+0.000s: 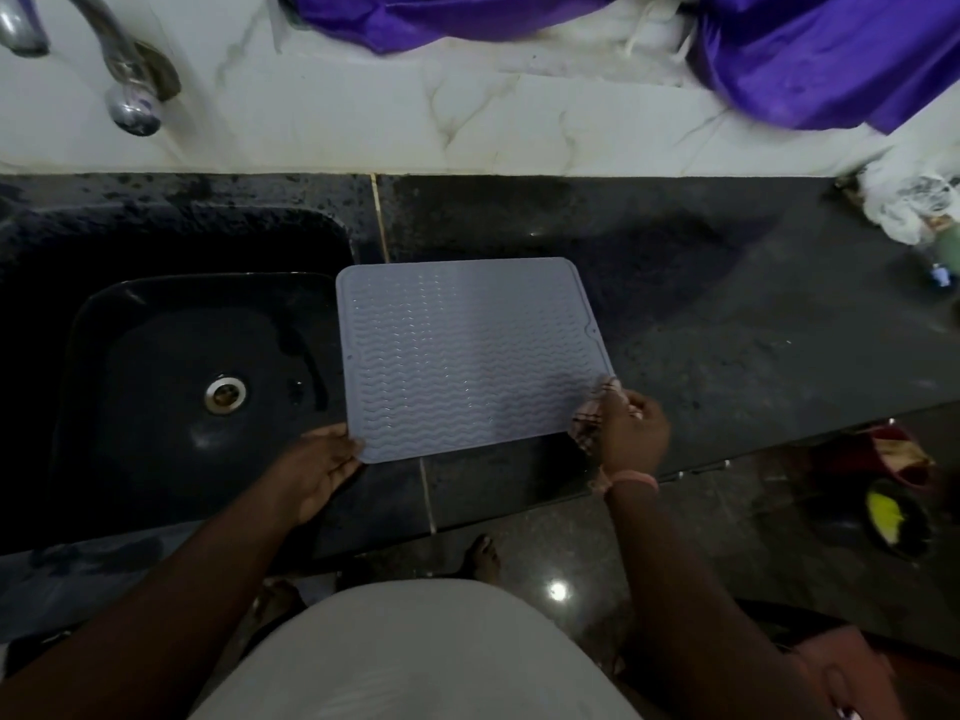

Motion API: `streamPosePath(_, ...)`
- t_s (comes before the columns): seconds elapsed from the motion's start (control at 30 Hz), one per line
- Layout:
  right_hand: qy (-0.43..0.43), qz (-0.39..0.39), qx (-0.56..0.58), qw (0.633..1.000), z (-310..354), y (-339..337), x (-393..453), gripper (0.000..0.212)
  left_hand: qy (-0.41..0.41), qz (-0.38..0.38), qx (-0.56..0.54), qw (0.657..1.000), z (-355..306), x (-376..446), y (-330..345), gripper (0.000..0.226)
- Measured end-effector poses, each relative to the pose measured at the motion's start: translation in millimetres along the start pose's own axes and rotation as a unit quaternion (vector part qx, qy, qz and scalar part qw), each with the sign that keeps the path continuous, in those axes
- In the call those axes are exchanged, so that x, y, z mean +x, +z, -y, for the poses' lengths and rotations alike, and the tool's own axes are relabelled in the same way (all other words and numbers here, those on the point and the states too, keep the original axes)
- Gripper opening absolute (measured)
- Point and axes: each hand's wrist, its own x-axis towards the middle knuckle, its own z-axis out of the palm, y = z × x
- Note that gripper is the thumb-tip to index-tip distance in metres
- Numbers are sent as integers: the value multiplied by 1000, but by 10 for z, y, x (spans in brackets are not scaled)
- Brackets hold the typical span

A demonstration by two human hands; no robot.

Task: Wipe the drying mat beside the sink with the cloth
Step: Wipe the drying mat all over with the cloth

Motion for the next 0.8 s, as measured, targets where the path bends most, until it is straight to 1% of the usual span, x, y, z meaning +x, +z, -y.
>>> streamPosePath(0.07,-34,-41,-93,994,16,-115,200,28,0,-3,12,1000,-2,11,6,27)
streamPosePath(0.1,-52,-44,-137,988,24,-145,270,29,-2,-9,18,1000,-2,17,9,28)
streamPosePath(0.17,-76,-10,-218,973,18,-130,354,36,-6,-19,28,999,-5,20,16,29)
streamPosePath(0.23,-88,31,-301,949,9,-43,333,39,-8,-24,30,999,-10,25,19,30)
streamPosePath(0.27,-92,41,-321,942,5,0,299,39,-9,-25,31,999,-11,26,26,31)
streamPosePath(0.4,-60,26,-286,956,32,67,175,38,-12,-26,34,999,-21,22,53,32)
streamPosePath(0.47,-62,48,-285,955,4,76,74,34,-16,-28,27,999,-28,20,57,32)
streamPosePath(0.57,-130,102,-296,941,-77,129,-199,26,-20,-26,20,999,-35,16,50,33)
streamPosePath(0.63,-175,124,-303,929,-118,186,-380,24,-19,-23,21,999,-27,20,34,36)
streamPosePath(0.8,-209,183,-294,914,-129,340,-757,21,-20,-17,26,999,-32,12,45,40)
